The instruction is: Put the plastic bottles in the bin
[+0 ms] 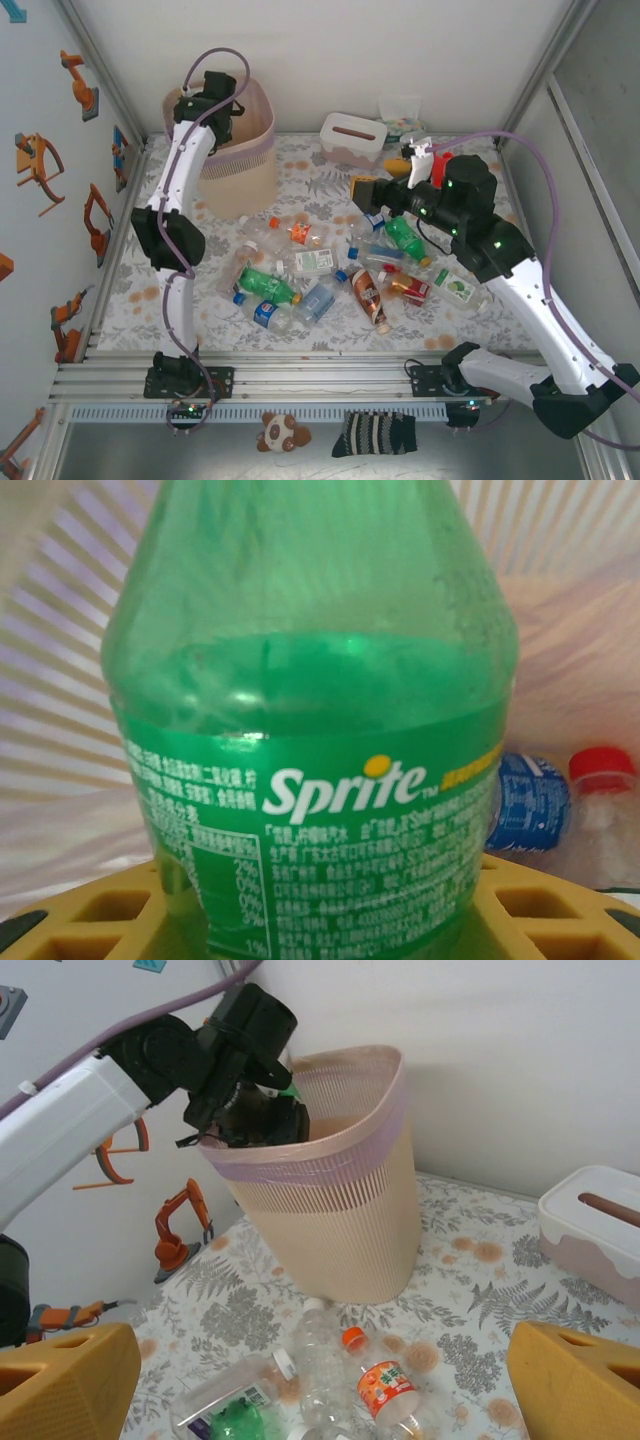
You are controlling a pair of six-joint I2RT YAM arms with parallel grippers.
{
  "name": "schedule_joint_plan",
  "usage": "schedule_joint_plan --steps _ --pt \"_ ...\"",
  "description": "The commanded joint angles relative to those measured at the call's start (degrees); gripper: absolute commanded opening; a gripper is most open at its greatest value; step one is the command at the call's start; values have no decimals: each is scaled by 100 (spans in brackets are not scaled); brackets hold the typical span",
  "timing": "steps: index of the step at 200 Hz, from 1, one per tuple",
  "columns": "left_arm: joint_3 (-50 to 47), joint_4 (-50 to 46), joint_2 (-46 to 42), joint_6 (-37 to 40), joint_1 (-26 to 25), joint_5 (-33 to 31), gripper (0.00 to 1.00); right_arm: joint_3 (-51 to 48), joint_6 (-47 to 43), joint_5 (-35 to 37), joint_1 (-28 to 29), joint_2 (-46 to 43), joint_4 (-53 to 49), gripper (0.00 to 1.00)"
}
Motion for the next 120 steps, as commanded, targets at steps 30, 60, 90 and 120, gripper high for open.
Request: schedule_joint_plan --steps 30,60,90,120 --pt "29 -473 402 -376 178 466 53 -67 88 57 19 -68 224 93" --pt "11 -555 542 -512 272 775 59 -50 65 19 24 -85 225 93" --pt "17 -556 579 -680 355 1123 64 -19 56 43 17 -114 185 93" --pt "131 -556 511 -699 382 1295 76 -15 47 28 23 -160 154 93"
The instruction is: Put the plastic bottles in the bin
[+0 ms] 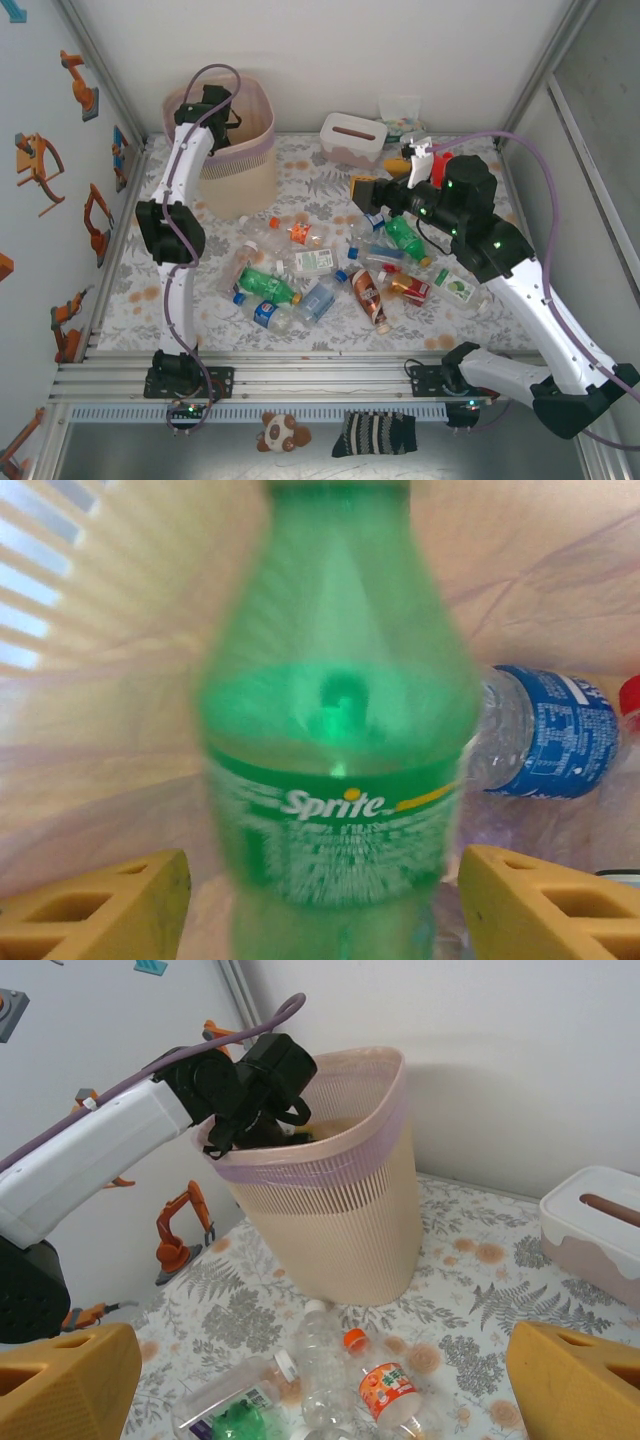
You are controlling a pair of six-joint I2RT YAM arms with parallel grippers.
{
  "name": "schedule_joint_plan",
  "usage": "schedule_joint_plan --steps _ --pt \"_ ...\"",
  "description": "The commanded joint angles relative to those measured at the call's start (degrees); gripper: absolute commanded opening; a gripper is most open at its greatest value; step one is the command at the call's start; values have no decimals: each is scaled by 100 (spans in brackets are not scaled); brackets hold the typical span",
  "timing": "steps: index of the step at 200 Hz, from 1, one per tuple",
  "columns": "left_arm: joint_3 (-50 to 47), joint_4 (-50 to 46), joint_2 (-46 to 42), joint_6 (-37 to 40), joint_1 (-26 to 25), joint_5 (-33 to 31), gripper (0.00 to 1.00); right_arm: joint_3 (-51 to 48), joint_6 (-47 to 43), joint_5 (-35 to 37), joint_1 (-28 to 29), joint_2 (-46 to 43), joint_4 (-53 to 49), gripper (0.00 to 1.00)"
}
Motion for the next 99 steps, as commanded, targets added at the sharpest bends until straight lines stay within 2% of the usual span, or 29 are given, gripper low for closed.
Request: schedule_joint_plan --steps 1,39,99 --pt "137 -169 17 -151 69 234 77 1 34 31 24 -160 112 93" --pt "176 -99 -227 -155 69 335 85 -32 30 130 21 -213 95 93" --pt "155 133 -648 -46 104 784 88 -52 5 562 19 -194 -147 93"
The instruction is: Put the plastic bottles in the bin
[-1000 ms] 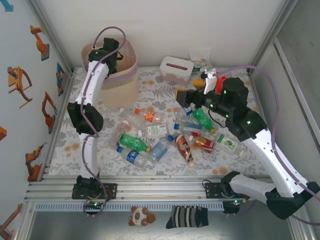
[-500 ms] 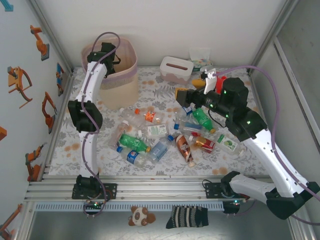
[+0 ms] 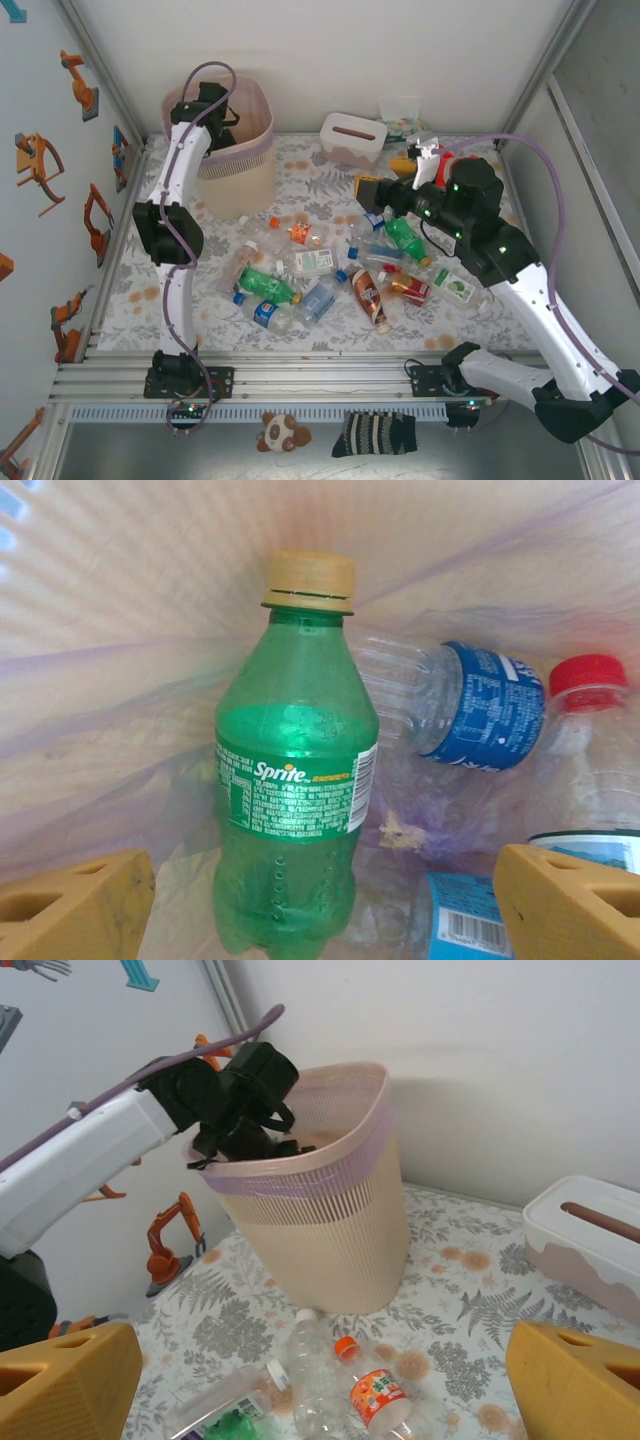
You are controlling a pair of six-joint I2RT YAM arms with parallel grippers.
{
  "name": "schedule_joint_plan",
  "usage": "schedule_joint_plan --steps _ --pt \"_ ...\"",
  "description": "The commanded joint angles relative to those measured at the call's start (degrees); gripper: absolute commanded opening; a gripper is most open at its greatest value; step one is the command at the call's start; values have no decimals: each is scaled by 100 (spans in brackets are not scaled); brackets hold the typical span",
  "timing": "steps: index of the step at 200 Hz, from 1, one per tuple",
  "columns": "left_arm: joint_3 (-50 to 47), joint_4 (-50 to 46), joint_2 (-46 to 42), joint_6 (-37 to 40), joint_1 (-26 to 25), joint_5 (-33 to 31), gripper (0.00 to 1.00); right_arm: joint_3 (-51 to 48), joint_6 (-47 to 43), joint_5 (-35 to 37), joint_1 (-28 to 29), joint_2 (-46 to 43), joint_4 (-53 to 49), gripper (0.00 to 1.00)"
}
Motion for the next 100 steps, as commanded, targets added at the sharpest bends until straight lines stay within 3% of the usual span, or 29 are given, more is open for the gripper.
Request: schedule_joint_plan --steps 1,100 --pt "143 114 -522 17 74 302 88 -30 4 330 18 -43 -129 93" --pt "-279 649 -1572 483 91 1012 91 -207 -246 960 16 204 -624 93"
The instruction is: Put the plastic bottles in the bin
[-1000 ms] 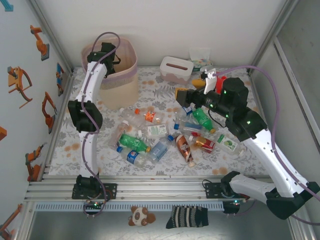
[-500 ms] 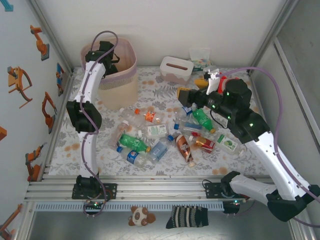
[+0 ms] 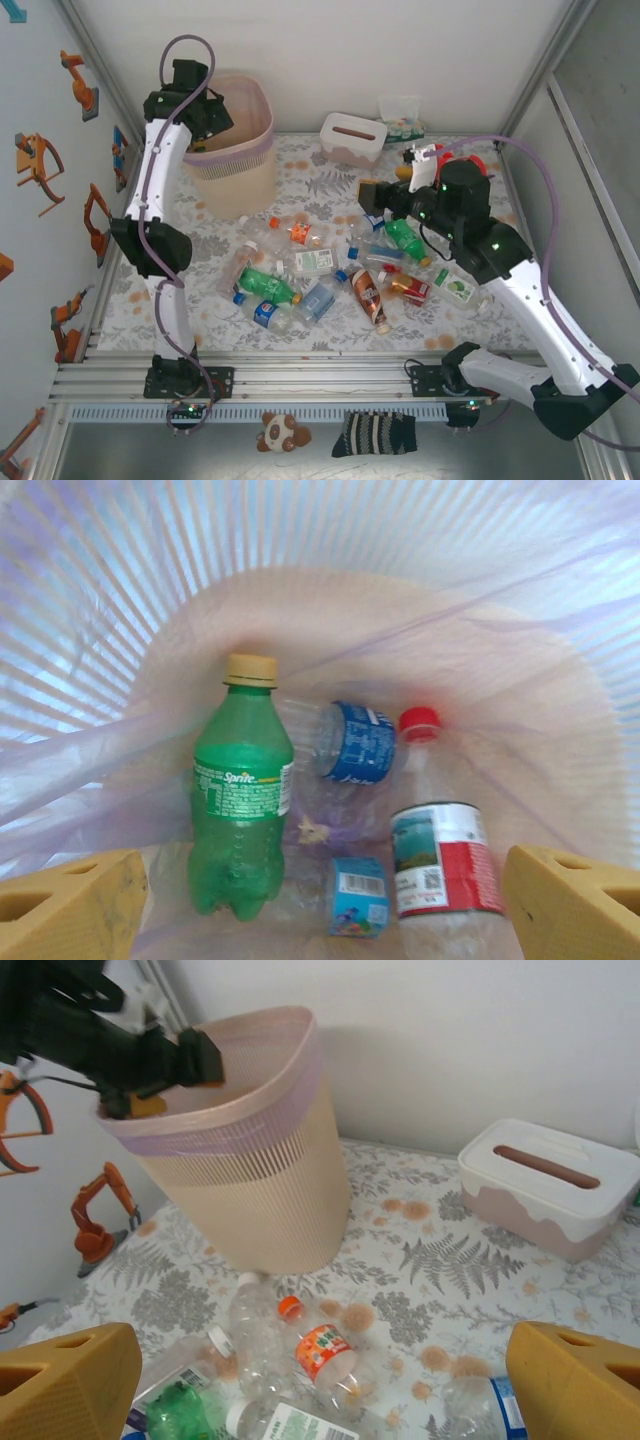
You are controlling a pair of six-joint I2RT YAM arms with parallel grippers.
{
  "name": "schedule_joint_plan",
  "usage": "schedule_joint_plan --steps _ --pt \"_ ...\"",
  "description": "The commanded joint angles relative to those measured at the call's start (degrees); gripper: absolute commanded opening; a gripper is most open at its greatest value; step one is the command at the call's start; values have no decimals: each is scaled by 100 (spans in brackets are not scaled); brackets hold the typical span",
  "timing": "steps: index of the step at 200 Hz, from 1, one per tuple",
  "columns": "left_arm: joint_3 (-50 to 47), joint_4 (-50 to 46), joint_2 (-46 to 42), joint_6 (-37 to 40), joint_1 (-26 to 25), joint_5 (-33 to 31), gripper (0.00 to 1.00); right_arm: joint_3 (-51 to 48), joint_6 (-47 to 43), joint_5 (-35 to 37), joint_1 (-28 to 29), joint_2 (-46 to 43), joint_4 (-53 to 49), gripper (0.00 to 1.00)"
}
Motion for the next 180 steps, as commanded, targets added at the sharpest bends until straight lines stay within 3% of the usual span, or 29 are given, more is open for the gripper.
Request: schedule_joint_plan --steps 1,53,95,141,180 --pt "-187 232 -460 311 32 367 91 -80 -161 322 16 81 -167 93" --pt "-1146 942 -1311 784 24 1645 91 -114 -146 585 5 263 -618 93" --pt "-2550 1848 -2292 1005 24 2830 90 -228 -155 609 7 310 -1191 93" --pt "-4503 3257 -3658 676 32 3281 89 -511 -142 502 10 277 -1643 90" --pt "-5520 3764 -4485 539 37 3435 89 -628 -114 687 153 394 -2284 83"
